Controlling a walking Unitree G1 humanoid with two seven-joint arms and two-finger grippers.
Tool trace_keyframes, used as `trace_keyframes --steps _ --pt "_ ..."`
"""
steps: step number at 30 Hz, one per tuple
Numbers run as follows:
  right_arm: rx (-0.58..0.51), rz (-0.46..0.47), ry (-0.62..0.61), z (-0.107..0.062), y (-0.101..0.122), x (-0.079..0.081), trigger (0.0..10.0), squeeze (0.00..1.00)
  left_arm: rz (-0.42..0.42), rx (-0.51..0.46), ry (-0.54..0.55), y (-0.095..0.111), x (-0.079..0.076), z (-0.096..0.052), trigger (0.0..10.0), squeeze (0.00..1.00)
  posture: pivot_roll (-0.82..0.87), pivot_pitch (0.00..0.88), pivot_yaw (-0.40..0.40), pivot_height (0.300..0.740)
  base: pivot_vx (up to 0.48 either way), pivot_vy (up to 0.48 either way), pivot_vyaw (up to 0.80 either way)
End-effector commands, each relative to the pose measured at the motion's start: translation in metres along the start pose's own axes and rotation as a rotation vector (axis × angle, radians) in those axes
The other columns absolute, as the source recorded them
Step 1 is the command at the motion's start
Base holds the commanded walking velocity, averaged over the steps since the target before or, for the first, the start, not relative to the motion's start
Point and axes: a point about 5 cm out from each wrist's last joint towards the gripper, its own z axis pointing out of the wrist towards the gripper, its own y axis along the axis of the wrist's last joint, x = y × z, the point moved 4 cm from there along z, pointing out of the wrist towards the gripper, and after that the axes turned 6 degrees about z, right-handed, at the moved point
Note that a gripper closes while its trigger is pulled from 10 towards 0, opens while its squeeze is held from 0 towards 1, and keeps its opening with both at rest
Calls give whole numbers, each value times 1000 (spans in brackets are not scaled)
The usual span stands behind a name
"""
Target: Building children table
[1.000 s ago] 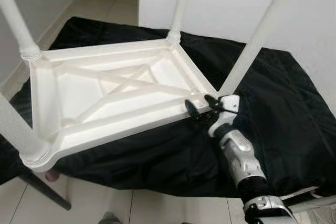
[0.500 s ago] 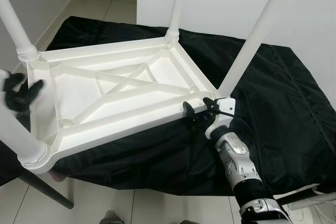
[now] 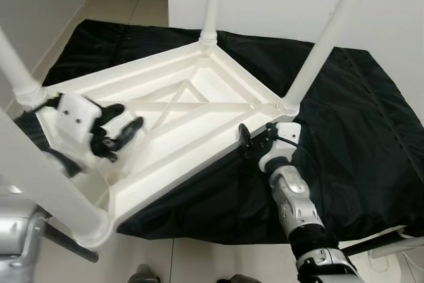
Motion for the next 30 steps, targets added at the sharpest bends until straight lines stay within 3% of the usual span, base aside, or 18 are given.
trace_keyframes --steps 1,6,13,14,15,19,21,24,30 --pt "37 -8 -6 -2 -9 0 10000 0 -4 0 2 2 -4 1 10000 0 121 43 -44 740 0 0 0" --pt "-5 -31 -156 5 -1 -12 10000 0 -32 -45 -83 19 -39 6 10000 0 122 49 -51 740 0 0 0" --pt "34 10 -242 12 -6 -17 10000 0 -84 -59 -122 25 -56 8 10000 0 128 54 -53 740 0 0 0" --pt "59 50 -252 19 -8 -15 10000 0 -114 -67 -149 25 -69 10 10000 0 128 50 -57 740 0 0 0" --pt "67 65 -254 22 -9 -14 10000 0 -122 -65 -153 24 -72 12 10000 0 128 50 -57 740 0 0 0" --pt "85 74 -265 25 -10 -14 10000 0 -127 -61 -160 25 -78 15 10000 0 126 48 -60 740 0 0 0" --pt "100 108 -254 34 -7 -9 10000 0 -135 -76 -190 32 -89 19 10000 0 123 51 -59 740 0 0 0" --pt "136 166 -236 42 -6 -6 10000 0 -139 -78 -195 35 -92 24 10000 0 117 59 -59 740 0 0 0" --pt "165 165 -176 54 4 -4 10000 0 -134 -102 -203 44 -94 31 10000 0 107 74 -55 740 0 0 0"
